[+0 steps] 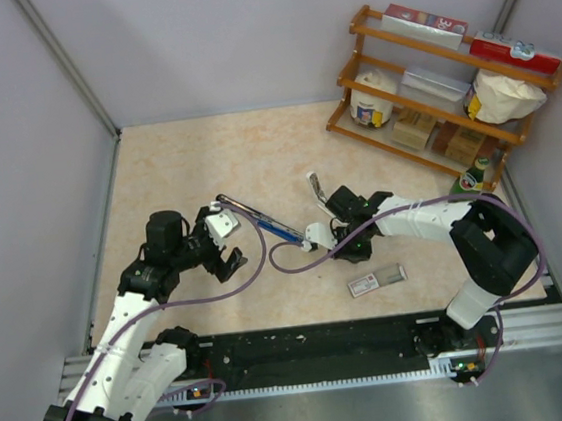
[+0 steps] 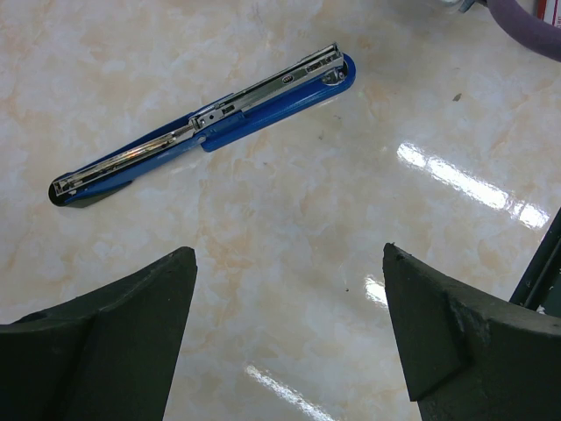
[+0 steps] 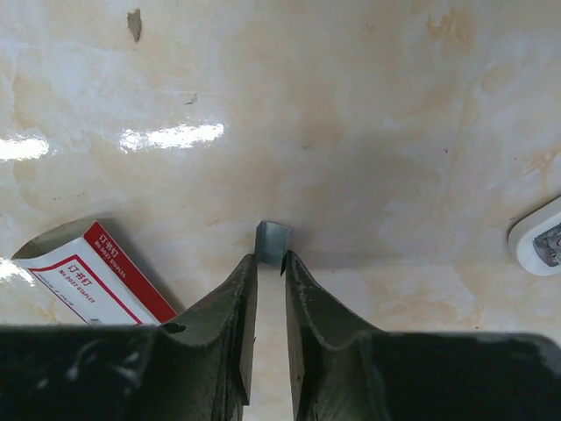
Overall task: Load the staples into the stapler
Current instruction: Pick up the staple from the center of the board.
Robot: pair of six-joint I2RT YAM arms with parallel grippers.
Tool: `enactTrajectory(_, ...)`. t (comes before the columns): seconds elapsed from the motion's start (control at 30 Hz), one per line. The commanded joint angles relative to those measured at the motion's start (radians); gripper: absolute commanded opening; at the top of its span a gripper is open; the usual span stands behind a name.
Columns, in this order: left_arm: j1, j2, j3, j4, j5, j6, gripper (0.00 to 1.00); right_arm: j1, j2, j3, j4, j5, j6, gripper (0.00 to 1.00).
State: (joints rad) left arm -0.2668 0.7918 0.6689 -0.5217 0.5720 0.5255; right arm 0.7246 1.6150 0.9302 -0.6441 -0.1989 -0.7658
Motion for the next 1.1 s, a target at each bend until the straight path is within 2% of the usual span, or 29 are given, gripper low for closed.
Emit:
enactTrajectory(0.0, 0.006, -0.009, -0.005, 0.048, 0.026, 0.002, 0.91, 0.01, 0.014, 0.004, 0.001, -0.022, 0.01, 0.16)
enactTrajectory(0.27, 0.006, -0.011, 0.004, 0.04, 0.092, 0.047, 0.91, -0.002, -0.027, 0.019, -0.028, -0.105, 0.016, 0.11)
enactTrajectory(0.47, -0.024, 0.021, 0.04, 0.032, 0.187, 0.074, 0.93, -0.096, -0.087, 0.068, -0.118, -0.334, 0.023, 0.1)
enactTrajectory(0.63, -0.138, 0.112, 0.086, 0.044, 0.213, 0.148, 0.93, -0.166, -0.106, 0.122, -0.199, -0.529, 0.019, 0.1)
enactTrajectory(0.83, -0.418, 0.236, 0.164, 0.123, -0.053, 0.277, 0.93, -0.25, -0.09, 0.174, -0.316, -0.747, -0.021, 0.1)
enactTrajectory(1.07, -0.649, 0.357, 0.271, 0.167, -0.314, 0.461, 0.92, -0.298, -0.029, 0.232, -0.46, -0.887, -0.101, 0.11)
